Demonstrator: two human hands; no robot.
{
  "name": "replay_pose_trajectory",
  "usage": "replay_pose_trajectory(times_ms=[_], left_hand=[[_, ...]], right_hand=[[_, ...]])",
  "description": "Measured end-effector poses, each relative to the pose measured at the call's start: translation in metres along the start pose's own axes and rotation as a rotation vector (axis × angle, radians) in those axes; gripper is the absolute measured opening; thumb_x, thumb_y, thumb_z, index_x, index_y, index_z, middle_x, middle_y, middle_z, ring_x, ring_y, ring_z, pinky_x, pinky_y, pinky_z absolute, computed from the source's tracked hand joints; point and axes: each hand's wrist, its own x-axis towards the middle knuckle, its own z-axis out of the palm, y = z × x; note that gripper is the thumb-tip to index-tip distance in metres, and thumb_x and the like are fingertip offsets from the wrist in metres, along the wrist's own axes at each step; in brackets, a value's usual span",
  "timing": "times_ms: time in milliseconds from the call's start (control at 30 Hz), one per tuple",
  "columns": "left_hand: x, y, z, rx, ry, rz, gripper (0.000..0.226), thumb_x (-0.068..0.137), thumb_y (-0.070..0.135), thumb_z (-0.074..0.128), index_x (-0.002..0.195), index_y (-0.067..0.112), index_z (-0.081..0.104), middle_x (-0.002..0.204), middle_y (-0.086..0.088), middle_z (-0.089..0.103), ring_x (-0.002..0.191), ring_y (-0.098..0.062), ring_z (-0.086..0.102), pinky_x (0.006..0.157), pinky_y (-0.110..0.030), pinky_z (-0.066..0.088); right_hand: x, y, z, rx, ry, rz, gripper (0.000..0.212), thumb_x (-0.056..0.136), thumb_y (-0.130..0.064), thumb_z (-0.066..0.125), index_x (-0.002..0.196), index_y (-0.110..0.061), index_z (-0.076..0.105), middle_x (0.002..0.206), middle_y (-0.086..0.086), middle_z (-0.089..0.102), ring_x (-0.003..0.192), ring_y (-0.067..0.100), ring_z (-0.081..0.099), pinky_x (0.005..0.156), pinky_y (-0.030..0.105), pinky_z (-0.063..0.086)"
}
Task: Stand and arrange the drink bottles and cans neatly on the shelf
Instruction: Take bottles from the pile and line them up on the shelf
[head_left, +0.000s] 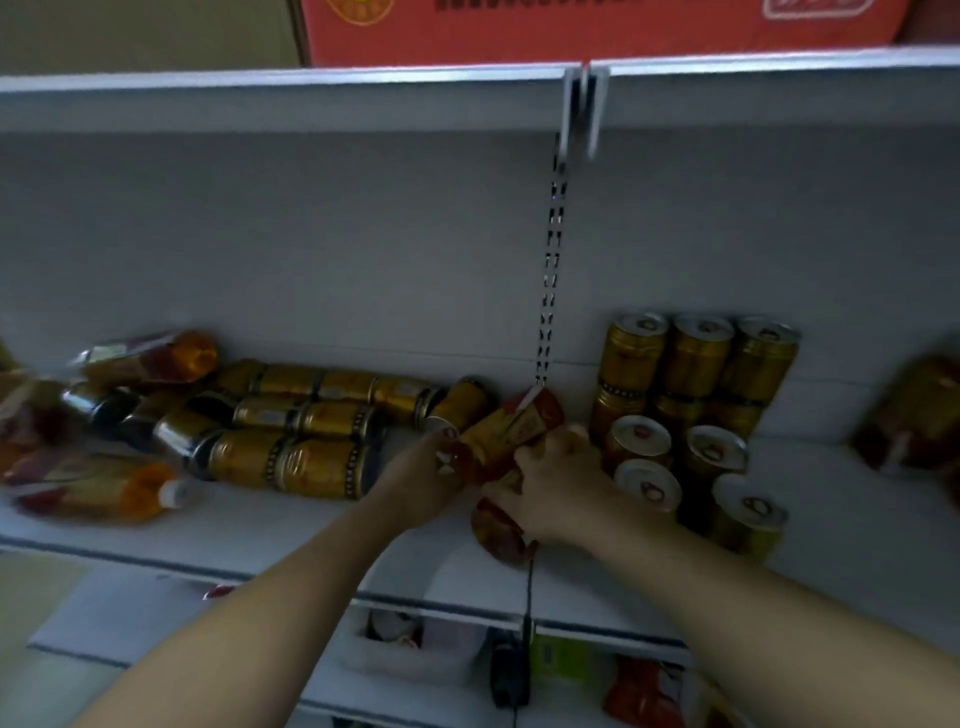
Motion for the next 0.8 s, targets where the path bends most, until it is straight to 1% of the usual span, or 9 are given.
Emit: replay_pose_trajectory(times_ms=[100, 200, 300, 367, 433, 567, 667, 733, 800], left_hand=[[-0.008, -0.007, -0.023, 0.081, 0.057, 0.072, 0.025, 0.090, 0.029, 0.059, 0.113, 0.024, 0.051, 0.096, 0.005, 0.059, 0.080, -0.010, 0.056, 0.061, -0.024, 0.045], [-0.018, -0.010, -0.055, 0.104, 0.137, 0.190, 0.019, 0.089, 0.029, 0.057, 0.106, 0.020, 0.057, 0.101, -0.002, 0.061, 0.088, -0.020, 0.060, 0.065, -0.030, 0.045], [-0.029, -0.008, -0.078, 0.148, 0.208, 0.325, 0.019, 0.093, 0.019, 0.052, 0.111, 0.016, 0.055, 0.106, -0.002, 0.051, 0.100, -0.020, 0.051, 0.074, -0.025, 0.034], [-0.036, -0.003, -0.086, 0.173, 0.273, 0.416, 0.025, 0.092, 0.020, 0.052, 0.116, 0.012, 0.054, 0.107, 0.000, 0.048, 0.102, -0.018, 0.046, 0.074, -0.022, 0.029], [-0.039, -0.002, -0.088, 0.118, 0.299, 0.473, 0.021, 0.089, 0.026, 0.052, 0.105, 0.013, 0.055, 0.099, 0.003, 0.049, 0.094, -0.015, 0.045, 0.064, -0.022, 0.027], [-0.035, 0.001, -0.077, -0.056, 0.236, 0.494, 0.016, 0.083, 0.032, 0.053, 0.072, 0.021, 0.048, 0.072, 0.004, 0.049, 0.074, -0.020, 0.049, 0.059, -0.025, 0.033], [-0.035, 0.005, -0.065, -0.199, 0.031, 0.392, 0.024, 0.082, 0.028, 0.067, 0.100, 0.023, 0.052, 0.092, 0.004, 0.062, 0.085, -0.011, 0.060, 0.074, -0.030, 0.049], [-0.035, 0.007, -0.056, -0.251, -0.104, 0.322, 0.066, 0.075, 0.012, 0.076, 0.122, 0.033, 0.035, 0.108, 0.006, 0.057, 0.098, -0.007, 0.058, 0.084, -0.027, 0.049], [-0.030, 0.005, -0.049, -0.225, -0.054, 0.330, 0.088, 0.066, 0.009, 0.080, 0.133, 0.036, 0.029, 0.117, 0.002, 0.055, 0.108, -0.015, 0.056, 0.091, -0.038, 0.051]], right_hand=[[-0.007, -0.013, 0.008, 0.124, 0.052, 0.075, 0.060, 0.096, -0.058, 0.036, 0.140, -0.016, 0.034, 0.153, 0.018, 0.018, 0.140, 0.040, 0.011, 0.112, 0.048, 0.022], [-0.011, -0.023, 0.018, 0.152, 0.161, 0.106, 0.057, 0.094, -0.053, 0.047, 0.135, -0.014, 0.041, 0.143, 0.017, 0.033, 0.131, 0.037, 0.033, 0.106, 0.043, 0.035], [-0.016, -0.030, 0.028, 0.296, 0.229, 0.218, 0.083, 0.080, -0.063, 0.062, 0.139, -0.013, 0.033, 0.137, 0.014, 0.038, 0.124, 0.035, 0.042, 0.100, 0.040, 0.040], [-0.021, -0.032, 0.030, 0.416, 0.154, 0.293, 0.103, 0.072, -0.071, 0.060, 0.149, -0.016, 0.022, 0.144, 0.016, 0.038, 0.129, 0.034, 0.041, 0.099, 0.037, 0.039], [-0.025, -0.031, 0.031, 0.532, 0.081, 0.352, 0.106, 0.076, -0.066, 0.063, 0.153, -0.011, 0.015, 0.150, 0.014, 0.036, 0.131, 0.030, 0.043, 0.099, 0.032, 0.038], [-0.037, -0.030, 0.037, 0.692, 0.195, 0.433, 0.111, 0.076, -0.051, 0.073, 0.155, -0.013, 0.005, 0.154, 0.011, 0.031, 0.135, 0.031, 0.040, 0.103, 0.036, 0.039], [-0.050, -0.027, 0.043, 0.827, 0.303, 0.439, 0.095, 0.075, -0.042, 0.076, 0.149, -0.018, 0.021, 0.137, 0.008, 0.049, 0.122, 0.029, 0.051, 0.091, 0.036, 0.045], [-0.062, -0.024, 0.039, 0.896, 0.403, 0.407, 0.083, 0.072, -0.035, 0.078, 0.140, -0.024, 0.033, 0.123, 0.002, 0.056, 0.112, 0.025, 0.056, 0.086, 0.035, 0.045], [-0.075, -0.022, 0.030, 0.964, 0.501, 0.366, 0.075, 0.069, -0.027, 0.081, 0.132, -0.028, 0.040, 0.115, -0.004, 0.058, 0.108, 0.020, 0.057, 0.087, 0.035, 0.046]])
